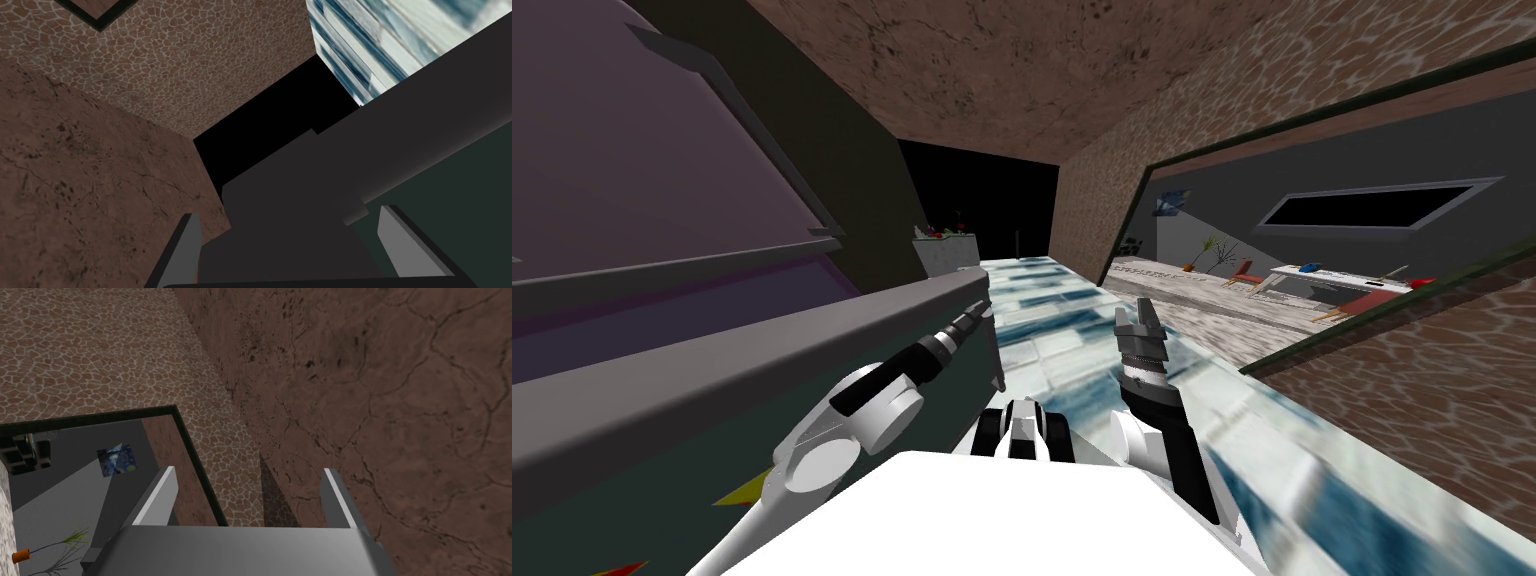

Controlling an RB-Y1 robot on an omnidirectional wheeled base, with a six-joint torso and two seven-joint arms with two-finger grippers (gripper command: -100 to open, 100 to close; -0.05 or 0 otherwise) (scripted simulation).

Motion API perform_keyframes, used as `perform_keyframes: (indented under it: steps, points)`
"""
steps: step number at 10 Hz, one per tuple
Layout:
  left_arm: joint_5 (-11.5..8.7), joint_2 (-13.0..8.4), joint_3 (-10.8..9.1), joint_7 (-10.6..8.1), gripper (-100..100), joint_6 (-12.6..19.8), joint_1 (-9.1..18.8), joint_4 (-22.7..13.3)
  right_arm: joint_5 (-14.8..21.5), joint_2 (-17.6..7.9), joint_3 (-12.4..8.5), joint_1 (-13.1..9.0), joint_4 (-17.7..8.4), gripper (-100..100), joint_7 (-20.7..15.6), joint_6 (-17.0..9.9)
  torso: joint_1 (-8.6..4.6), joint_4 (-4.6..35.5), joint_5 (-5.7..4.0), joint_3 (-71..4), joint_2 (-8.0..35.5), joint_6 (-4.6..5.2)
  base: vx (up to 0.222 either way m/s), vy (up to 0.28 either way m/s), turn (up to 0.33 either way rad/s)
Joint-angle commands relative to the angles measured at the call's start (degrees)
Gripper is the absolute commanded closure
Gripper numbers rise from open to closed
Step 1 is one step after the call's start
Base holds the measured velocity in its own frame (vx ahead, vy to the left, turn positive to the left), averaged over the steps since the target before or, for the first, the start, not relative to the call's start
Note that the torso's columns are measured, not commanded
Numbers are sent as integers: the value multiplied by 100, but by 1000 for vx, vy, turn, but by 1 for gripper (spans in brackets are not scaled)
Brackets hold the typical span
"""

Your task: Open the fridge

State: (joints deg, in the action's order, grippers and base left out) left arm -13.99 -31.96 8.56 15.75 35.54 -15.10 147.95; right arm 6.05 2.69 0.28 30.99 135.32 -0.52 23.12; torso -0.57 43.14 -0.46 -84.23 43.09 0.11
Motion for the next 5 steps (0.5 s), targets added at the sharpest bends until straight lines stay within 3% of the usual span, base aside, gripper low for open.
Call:
perform_keyframes:
  steps: [1, 2, 5]
  points:
    - [-9, 30, -14, -27, -100, 131, 159, -51, 0, 0, 0, 0, 0, 0, 0, 0, -14, 8, -8, 2, 6, 8, -13, 4, -11]
    - [-13, 32, -7, -35, 0, 179, 162, -79, 0, 0, 1, 0, 0, 0, 0, 0, 0, -18, 7, 2, -7, -7, 0, 0, 0]
    - [-26, 26, 28, -44, 0, 232, 113, -138, 0, 0, 0, 0, 0, 0, 0, 0, 55, -61, 38, -24, -57, -16, 0, 0, 0]
